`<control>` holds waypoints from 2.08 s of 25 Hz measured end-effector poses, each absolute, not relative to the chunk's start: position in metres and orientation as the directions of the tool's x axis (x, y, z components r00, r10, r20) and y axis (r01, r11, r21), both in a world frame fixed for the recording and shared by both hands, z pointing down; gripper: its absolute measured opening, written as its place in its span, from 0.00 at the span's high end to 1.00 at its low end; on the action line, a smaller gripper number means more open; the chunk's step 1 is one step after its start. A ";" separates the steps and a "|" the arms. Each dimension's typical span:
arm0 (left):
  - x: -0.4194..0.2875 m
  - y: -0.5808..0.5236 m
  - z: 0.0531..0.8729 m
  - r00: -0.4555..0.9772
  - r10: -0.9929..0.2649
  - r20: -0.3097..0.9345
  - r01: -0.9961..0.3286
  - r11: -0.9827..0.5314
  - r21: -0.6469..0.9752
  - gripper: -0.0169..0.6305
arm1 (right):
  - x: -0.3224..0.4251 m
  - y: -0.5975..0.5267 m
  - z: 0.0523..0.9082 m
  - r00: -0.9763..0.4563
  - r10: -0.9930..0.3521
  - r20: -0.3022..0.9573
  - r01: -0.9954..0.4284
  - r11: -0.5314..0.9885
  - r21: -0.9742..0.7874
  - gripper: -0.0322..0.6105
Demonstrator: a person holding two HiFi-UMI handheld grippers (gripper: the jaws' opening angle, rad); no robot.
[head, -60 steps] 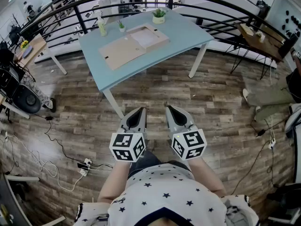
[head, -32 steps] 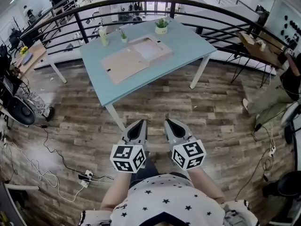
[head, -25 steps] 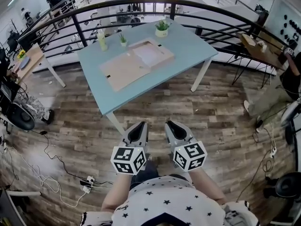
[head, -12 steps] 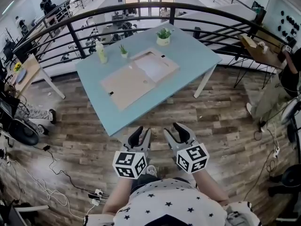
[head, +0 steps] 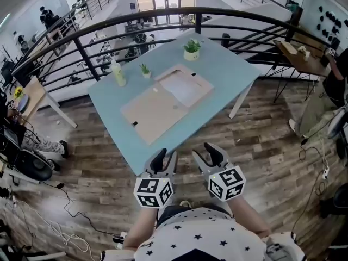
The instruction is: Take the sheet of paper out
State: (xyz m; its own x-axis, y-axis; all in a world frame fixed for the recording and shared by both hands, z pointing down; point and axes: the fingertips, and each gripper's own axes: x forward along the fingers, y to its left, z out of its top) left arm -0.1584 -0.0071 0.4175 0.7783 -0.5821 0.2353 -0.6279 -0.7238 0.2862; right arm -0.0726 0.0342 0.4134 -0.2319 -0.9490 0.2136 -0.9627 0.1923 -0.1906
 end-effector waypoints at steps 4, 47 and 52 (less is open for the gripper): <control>-0.161 -0.021 0.414 0.781 -0.582 0.225 -0.624 -0.724 0.293 0.77 | -0.076 0.025 0.413 -0.218 -0.951 0.218 -0.966 0.178 -0.186 0.66; 0.021 -0.298 0.417 0.621 -0.747 0.238 -0.777 -0.546 0.314 0.77 | 0.115 -0.271 0.399 -0.425 -0.880 0.214 -0.905 0.412 -0.104 0.66; 0.032 -0.323 0.425 0.591 -0.767 0.249 -0.797 -0.509 0.325 0.77 | 0.129 -0.297 0.404 -0.461 -0.861 0.215 -0.887 0.448 -0.108 0.66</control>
State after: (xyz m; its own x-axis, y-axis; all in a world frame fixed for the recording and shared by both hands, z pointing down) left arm 0.0321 -0.3225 0.4252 0.5912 -0.7673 0.2485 -0.7971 -0.5087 0.3255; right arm 0.1288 -0.2973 0.4045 -0.4612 -0.8608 0.2154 -0.8873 0.4484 -0.1077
